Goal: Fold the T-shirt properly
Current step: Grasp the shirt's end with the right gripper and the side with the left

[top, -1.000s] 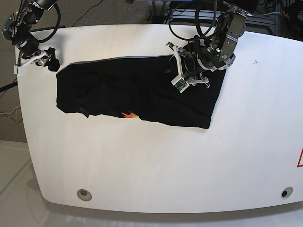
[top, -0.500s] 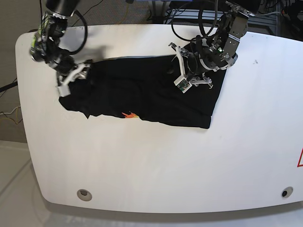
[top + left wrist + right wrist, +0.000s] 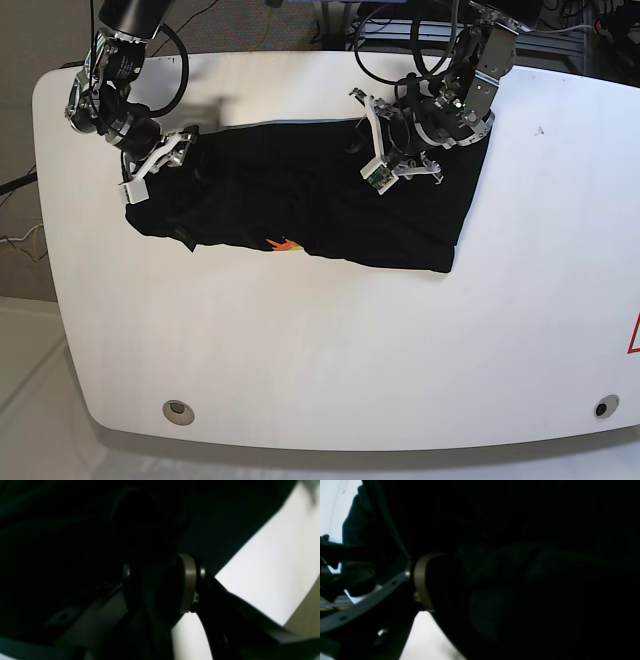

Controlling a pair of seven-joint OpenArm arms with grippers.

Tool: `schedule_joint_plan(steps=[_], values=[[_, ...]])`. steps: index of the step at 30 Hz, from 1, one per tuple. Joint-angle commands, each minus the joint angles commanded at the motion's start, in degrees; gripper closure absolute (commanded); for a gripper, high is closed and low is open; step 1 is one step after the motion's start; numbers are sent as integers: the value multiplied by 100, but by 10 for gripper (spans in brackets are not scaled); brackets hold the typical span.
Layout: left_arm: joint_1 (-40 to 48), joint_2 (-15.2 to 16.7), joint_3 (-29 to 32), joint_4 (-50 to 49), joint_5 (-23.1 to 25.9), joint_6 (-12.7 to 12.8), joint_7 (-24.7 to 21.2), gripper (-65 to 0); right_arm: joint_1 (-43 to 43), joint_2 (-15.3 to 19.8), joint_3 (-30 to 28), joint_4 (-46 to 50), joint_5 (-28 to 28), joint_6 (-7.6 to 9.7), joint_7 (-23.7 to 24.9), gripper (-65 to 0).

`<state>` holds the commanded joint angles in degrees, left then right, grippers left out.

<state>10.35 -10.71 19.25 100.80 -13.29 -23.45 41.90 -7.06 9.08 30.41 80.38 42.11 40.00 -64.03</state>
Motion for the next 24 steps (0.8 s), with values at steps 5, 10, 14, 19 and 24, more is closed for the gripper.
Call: schedule_joint_plan(steps=[5,10,14,19,24], values=[[-5,49,2,2,37,9,1,-211,-37,-18,9,49,51,0,-32,-472],[-14,71,21,3,51,16,2,-210,-48,-44,-14,62,151,0,-30,-483],[-32,71,31,1,39,13,8,-210,-49,-73,-47,52,223,0,-45,-481],[-23,69,70,26,5,38,15,-214,-15,-122,-145,146,364,0,13,-505],[-20,123,109,24,29,49,-4,-212,0,-134,-207,340,368,0,22,-449]])
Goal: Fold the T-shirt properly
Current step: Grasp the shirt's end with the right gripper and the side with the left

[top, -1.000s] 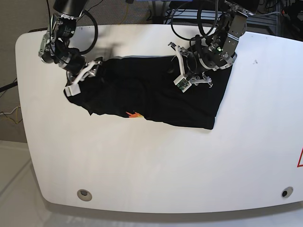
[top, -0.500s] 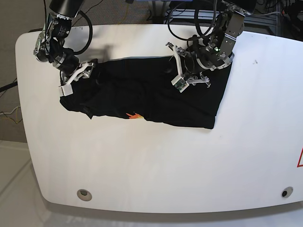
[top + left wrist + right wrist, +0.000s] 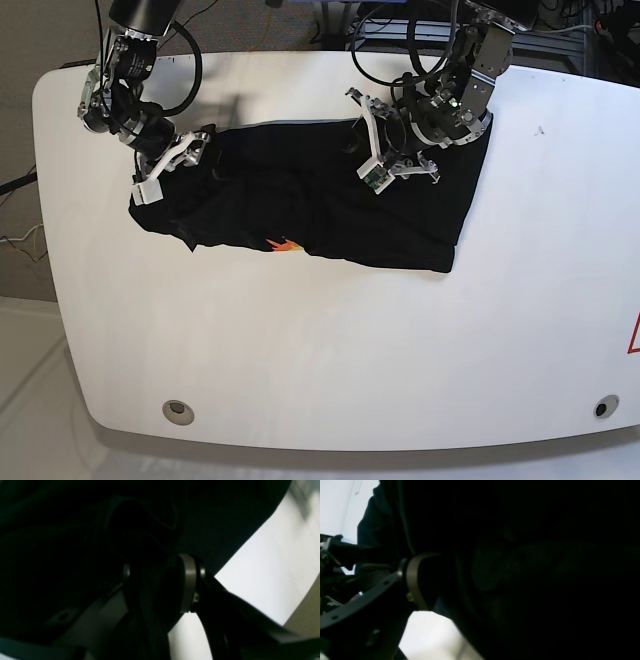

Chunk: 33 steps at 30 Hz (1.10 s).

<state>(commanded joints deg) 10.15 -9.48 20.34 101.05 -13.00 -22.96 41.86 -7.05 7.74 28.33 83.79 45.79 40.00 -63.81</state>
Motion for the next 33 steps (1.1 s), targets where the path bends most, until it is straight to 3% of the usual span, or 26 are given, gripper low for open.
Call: schedule_joint_plan(steps=[4,6,18,33], values=[[-21,90,46,6,1,14,2,-212,94,14,-16,192,-72,0,37,-223],[14,149,59,33,-52,22,32,-207,206,-13,-23,333,-187,0,4,0],[118,110,-191,819,-189,105,155,-212,385,114,343,456,-682,0,-96,0],[284,-10,-112,1115,-98,74,333,-206,606,418,773,410,-676,0,-136,0]])
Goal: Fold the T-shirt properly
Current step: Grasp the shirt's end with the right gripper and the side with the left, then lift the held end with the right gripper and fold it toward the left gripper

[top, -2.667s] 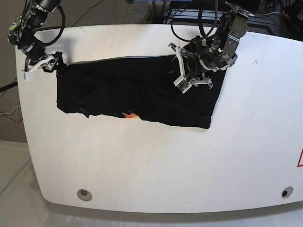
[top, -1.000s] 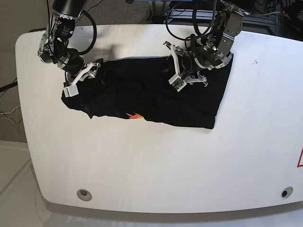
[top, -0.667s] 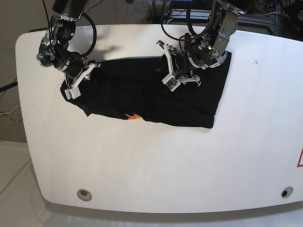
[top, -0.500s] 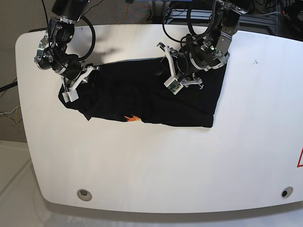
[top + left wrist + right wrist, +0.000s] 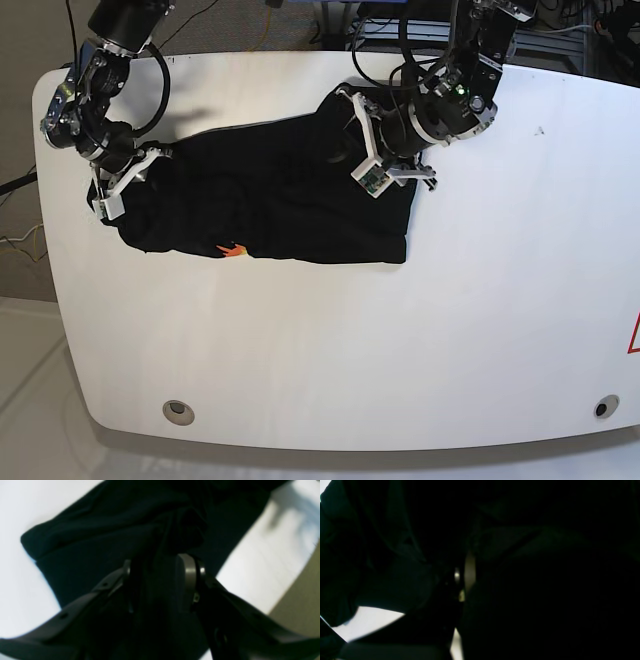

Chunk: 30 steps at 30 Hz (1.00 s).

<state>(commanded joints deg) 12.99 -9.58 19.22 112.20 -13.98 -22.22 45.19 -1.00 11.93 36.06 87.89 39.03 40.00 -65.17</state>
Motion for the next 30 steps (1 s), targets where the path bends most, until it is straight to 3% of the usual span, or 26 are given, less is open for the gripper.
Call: schedule_joint_plan(steps=[17,30], values=[[-38,61,163,-332,143,12,140,-199,55,-73,-161,177,-40,0,-131,0],[41,18,-44,-170,487,51,-135,-209,-36,-367,-291,1694,-768,0,-562,0]])
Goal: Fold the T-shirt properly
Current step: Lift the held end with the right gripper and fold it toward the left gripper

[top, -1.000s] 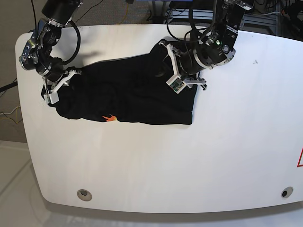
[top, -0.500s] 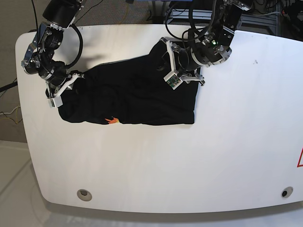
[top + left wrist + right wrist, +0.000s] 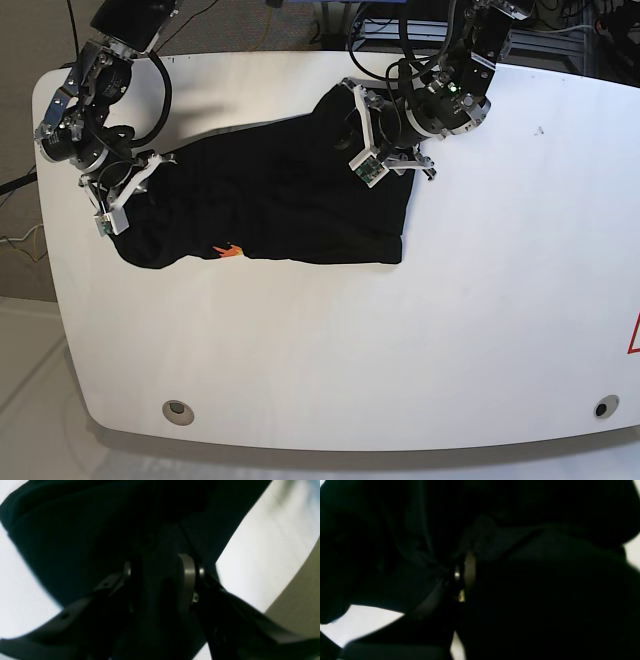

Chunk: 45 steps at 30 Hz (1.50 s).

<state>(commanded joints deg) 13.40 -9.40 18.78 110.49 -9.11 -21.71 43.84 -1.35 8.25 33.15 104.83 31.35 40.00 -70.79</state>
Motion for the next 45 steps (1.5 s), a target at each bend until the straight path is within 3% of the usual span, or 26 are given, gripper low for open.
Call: schedule_joint_plan(steps=[5,15,23,31,45], values=[[64,-55,-603,64,282,-7,-118,-214,-175,-237,-390,667,-125,0,-20,0],[150,-85,-1113,108,285,-57,-47,-216,-128,-590,-1133,735,-117,0,-190,0],[202,-138,-618,92,15,-50,10,-214,-74,-876,-1996,806,-282,0,-37,0],[145,-155,170,98,-533,-89,165,-218,36,-1019,-2790,827,-814,0,129,0],[203,-165,-39,-119,-231,-44,-8,-215,136,-1127,-3494,832,-1100,0,-194,0]])
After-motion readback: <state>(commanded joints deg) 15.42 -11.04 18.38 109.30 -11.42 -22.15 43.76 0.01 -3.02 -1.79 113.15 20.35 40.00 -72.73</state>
